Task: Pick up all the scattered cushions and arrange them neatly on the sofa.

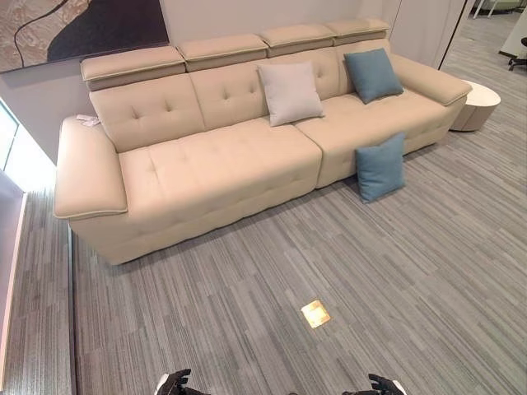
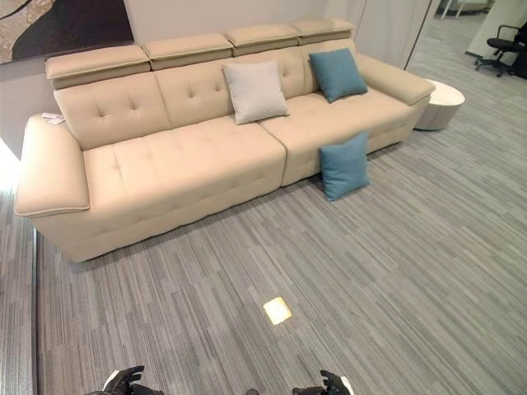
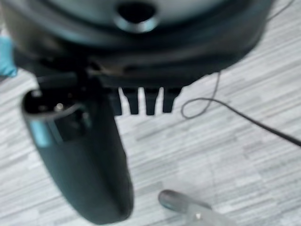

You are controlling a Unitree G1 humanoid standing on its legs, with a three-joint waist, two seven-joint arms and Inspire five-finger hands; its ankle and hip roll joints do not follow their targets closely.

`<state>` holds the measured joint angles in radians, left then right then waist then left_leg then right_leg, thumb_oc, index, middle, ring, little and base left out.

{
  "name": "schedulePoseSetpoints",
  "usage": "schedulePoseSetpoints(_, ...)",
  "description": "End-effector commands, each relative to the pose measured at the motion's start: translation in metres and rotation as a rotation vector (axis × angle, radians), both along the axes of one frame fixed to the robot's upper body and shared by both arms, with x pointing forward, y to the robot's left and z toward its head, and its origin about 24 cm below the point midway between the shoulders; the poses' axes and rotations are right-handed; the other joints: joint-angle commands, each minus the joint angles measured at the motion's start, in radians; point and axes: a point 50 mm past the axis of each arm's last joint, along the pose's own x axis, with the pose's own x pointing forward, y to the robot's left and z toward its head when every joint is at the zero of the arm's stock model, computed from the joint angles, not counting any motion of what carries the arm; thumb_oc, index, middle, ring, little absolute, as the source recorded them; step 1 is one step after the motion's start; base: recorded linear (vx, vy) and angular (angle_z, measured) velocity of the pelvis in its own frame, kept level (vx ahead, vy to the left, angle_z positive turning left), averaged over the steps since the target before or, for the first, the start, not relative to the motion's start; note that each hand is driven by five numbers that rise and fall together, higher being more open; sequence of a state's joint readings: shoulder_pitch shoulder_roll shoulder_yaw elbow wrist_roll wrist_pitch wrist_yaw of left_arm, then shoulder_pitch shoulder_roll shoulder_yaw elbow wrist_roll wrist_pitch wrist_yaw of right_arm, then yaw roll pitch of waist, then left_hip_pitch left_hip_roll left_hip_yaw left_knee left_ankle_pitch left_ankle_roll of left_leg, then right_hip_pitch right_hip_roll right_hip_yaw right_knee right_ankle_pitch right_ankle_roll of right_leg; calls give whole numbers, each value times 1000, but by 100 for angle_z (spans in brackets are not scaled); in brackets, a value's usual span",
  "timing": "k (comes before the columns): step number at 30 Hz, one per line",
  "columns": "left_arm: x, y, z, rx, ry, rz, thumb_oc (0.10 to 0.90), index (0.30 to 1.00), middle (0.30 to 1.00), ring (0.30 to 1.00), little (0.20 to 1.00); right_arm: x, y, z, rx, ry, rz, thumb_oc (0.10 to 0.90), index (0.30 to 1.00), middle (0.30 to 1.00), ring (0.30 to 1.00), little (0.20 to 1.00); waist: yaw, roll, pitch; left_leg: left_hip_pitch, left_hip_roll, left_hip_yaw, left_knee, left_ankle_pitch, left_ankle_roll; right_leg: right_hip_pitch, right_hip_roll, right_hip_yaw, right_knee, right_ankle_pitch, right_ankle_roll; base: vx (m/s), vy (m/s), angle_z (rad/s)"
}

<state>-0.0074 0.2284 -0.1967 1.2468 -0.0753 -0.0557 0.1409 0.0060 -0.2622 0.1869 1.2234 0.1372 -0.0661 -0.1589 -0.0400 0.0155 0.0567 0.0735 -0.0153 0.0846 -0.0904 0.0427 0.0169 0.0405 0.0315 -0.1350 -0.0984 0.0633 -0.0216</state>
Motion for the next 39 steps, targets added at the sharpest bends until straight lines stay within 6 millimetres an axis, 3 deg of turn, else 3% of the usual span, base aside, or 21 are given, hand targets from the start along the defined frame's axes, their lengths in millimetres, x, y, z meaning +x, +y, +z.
schedulePoseSetpoints(1, 20, 2, 5, 37, -29, -66, 800, 900, 900, 900, 900, 13, -13, 6, -62, -32, -1, 800, 900, 900, 900, 900, 5, -22, 16, 24, 16, 31, 3, -102, -31, 60, -73, -41, 11, -114, 127, 0, 0, 0)
schedulePoseSetpoints(18, 20, -3, 3, 29, -20, -98, 800, 900, 900, 900, 900, 5, -15, 5, -87, 4, 20, 800, 900, 900, 900, 900, 10, -21, 22, 25, 13, 47, 3, -108, -21, 53, -78, -36, 17, -101, 140, -7, 18, -3)
schedulePoseSetpoints(24, 24, -3, 5, 35, -37, -110, 800, 900, 900, 900, 900, 16, -13, 7, -98, -14, 66, 800, 900, 900, 900, 900, 18, -20, 46, -15, 17, 71, 3, -97, -11, -35, -81, -33, 92, -91, 149, -79, 22, -39)
schedulePoseSetpoints(26, 30, -2, 7, 42, -60, -105, 800, 900, 900, 900, 900, 22, -14, 9, -112, -27, 87, 800, 900, 900, 900, 900, 26, -20, 62, -27, 25, 82, 3, -95, -10, -85, -88, -70, 155, -96, 154, -115, -26, -72)
schedulePoseSetpoints(28, 39, -4, 10, 36, -92, -109, 800, 900, 900, 900, 900, 26, -14, 11, -122, -32, 100, 800, 900, 900, 900, 900, 37, -18, 72, -35, 39, 105, 3, -91, -17, -119, -113, -178, 204, -102, 159, -81, -68, -44)
schedulePoseSetpoints(30, 46, -5, 12, 35, -116, -124, 800, 900, 900, 900, 900, 28, -14, 11, -123, -33, 106, 800, 900, 900, 900, 900, 36, -16, 77, -34, 45, 114, 3, -90, -20, -134, -121, -218, 221, -107, 155, -8, -84, -43)
schedulePoseSetpoints(32, 46, -5, 12, 35, -116, -124, 800, 900, 900, 900, 900, 28, -14, 11, -124, -33, 106, 800, 900, 900, 900, 900, 35, -16, 80, -30, 45, 112, 3, -92, -20, -132, -123, -219, 226, -112, 156, 24, -97, -11)
schedulePoseSetpoints(33, 52, -9, 14, 36, -128, -160, 800, 900, 900, 900, 900, 25, -13, 10, -116, -32, 91, 800, 900, 900, 900, 900, 23, -22, 81, -22, 43, 116, 3, -86, -25, -104, -105, -202, 172, -123, 132, 63, -166, -4)
schedulePoseSetpoints(35, 52, -10, 14, 37, -128, -164, 800, 900, 900, 900, 900, 25, -13, 10, -114, -35, 85, 800, 900, 900, 900, 900, 21, -21, 82, -19, 45, 118, 3, -83, -29, -98, -102, -201, 161, -121, 126, 47, -132, 0)
schedulePoseSetpoints(36, 54, -11, 14, 35, -131, -166, 800, 900, 900, 900, 900, 25, -14, 10, -112, -45, 70, 800, 900, 900, 900, 900, 18, -23, 85, -17, 49, 120, 15, -80, -36, -88, -98, -196, 145, -120, 120, 16, -170, -6)
schedulePoseSetpoints(37, 57, -15, 15, 28, -139, -185, 800, 900, 900, 900, 900, 23, -15, 11, -103, -55, 41, 800, 900, 900, 900, 900, 8, -33, 96, -60, 68, 134, 136, -107, -55, -62, -96, -193, 112, -120, 105, 16, -171, -11)
schedulePoseSetpoints(38, 57, -15, 15, 28, -139, -185, 800, 900, 900, 900, 900, 23, -15, 11, -103, -55, 41, 800, 900, 900, 900, 900, 8, -32, 96, -62, 69, 133, 140, -109, -56, -62, -95, -194, 112, -119, 105, -9, -186, 9)
schedulePoseSetpoints(39, 60, -18, 15, 24, -144, -202, 800, 900, 900, 900, 900, 23, -17, 11, -105, -58, 34, 800, 900, 900, 900, 900, 6, -38, 107, -99, 82, 142, 223, -118, -68, -46, -96, -195, 93, -120, 97, -17, -131, 11)
